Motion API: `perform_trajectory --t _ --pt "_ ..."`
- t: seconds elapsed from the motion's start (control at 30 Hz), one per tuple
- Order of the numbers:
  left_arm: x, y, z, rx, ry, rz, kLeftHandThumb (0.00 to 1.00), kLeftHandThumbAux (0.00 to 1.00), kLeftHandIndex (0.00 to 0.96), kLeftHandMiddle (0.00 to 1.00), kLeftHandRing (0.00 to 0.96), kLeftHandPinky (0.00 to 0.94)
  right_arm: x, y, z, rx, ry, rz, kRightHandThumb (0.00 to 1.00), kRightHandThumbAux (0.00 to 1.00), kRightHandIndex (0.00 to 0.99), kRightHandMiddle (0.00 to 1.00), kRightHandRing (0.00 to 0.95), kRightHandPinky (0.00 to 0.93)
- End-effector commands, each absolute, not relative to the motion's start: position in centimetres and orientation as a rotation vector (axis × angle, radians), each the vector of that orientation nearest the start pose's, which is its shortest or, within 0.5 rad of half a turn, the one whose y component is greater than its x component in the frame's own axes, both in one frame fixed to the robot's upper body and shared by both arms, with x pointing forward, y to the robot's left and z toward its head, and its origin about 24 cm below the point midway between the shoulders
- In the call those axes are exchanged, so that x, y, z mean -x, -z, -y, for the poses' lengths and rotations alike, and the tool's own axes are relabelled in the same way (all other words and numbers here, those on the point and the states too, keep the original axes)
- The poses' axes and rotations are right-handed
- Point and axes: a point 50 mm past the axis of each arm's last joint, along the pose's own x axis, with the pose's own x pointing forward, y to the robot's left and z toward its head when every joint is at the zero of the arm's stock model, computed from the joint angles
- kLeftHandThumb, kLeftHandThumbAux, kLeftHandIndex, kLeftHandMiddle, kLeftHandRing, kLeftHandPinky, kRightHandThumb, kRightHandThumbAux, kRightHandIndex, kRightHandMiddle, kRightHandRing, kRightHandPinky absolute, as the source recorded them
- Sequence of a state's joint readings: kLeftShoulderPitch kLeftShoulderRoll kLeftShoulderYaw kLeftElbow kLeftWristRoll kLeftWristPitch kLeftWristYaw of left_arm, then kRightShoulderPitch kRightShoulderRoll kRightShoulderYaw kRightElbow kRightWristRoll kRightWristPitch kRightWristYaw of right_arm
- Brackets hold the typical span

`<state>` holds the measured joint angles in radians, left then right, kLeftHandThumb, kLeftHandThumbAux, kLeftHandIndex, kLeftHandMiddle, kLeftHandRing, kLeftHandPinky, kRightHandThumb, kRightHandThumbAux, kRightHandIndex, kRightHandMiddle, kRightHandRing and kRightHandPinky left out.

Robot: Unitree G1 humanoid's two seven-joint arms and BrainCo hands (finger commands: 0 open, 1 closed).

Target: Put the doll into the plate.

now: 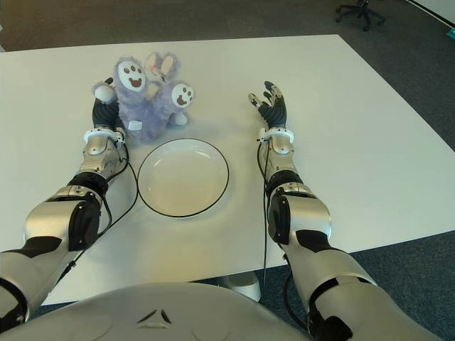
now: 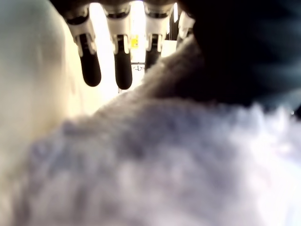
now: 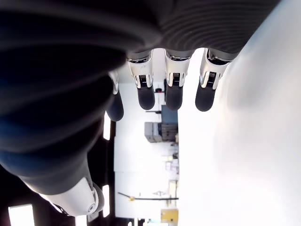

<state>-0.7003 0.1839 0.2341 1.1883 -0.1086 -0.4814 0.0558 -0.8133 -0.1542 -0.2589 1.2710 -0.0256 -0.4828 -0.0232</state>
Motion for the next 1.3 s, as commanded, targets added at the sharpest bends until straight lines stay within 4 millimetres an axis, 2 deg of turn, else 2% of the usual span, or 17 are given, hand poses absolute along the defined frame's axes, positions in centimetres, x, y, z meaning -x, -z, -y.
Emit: perform_trajectory --t 0.03,0.2,0.4,0.57,0.6,0.67,1.13,1.2,1.3 --pt "-35.00 -2.78 -20.03 0.063 -0.212 -0.039 0.392 0.723 0.069 0.197 0.227 0.271 -35.20 -1.63 17.88 0.003 0.110 -0.138 0.386 0.776 0.133 0.096 0.078 0.113" --pt "-34.98 -2.80 -19.92 0.069 -0.213 -0.033 0.427 0.709 0.097 0.207 0.241 0.292 -35.18 -1.62 17.92 0.002 0.110 -0.136 0.406 0.783 0.131 0.101 0.082 0.114" --pt "-35.06 -2.92 -19.73 0.090 -0.216 -0.025 0.492 0.651 0.193 0.237 0.280 0.330 -35.15 -1.60 17.95 0.001 0.108 -0.135 0.429 0.788 0.133 0.108 0.086 0.110" --pt "-35.12 -3.00 -19.67 0.112 -0.221 -0.019 0.528 0.634 0.230 0.248 0.295 0.343 -35.13 -1.58 17.93 0.002 0.107 -0.135 0.435 0.789 0.132 0.110 0.087 0.110" --pt "-35.11 -3.01 -19.64 0.116 -0.222 -0.017 0.655 0.688 0.362 0.259 0.308 0.356 -35.12 -1.57 17.94 0.003 0.107 -0.135 0.437 0.791 0.132 0.111 0.088 0.111" --pt "-35.11 -3.03 -19.60 0.128 -0.225 -0.012 0.698 0.703 0.405 0.276 0.322 0.369 -35.10 -1.54 17.97 0.007 0.108 -0.136 0.440 0.792 0.136 0.112 0.089 0.112" --pt "-35.14 -3.19 -19.40 0.143 -0.244 0.009 0.714 0.695 0.421 0.401 0.410 0.407 -35.09 -1.57 18.13 0.020 0.112 -0.135 0.452 0.799 0.143 0.112 0.088 0.111" --pt "-35.14 -3.20 -19.40 0.140 -0.248 0.009 0.821 0.669 0.441 0.445 0.441 0.434 -35.09 -1.57 18.13 0.020 0.112 -0.135 0.455 0.804 0.142 0.112 0.088 0.111" --pt "-35.15 -3.20 -19.35 0.133 -0.251 0.009 0.837 0.663 0.458 0.447 0.461 0.459 -35.08 -1.57 18.18 0.021 0.113 -0.135 0.460 0.806 0.142 0.113 0.088 0.110"
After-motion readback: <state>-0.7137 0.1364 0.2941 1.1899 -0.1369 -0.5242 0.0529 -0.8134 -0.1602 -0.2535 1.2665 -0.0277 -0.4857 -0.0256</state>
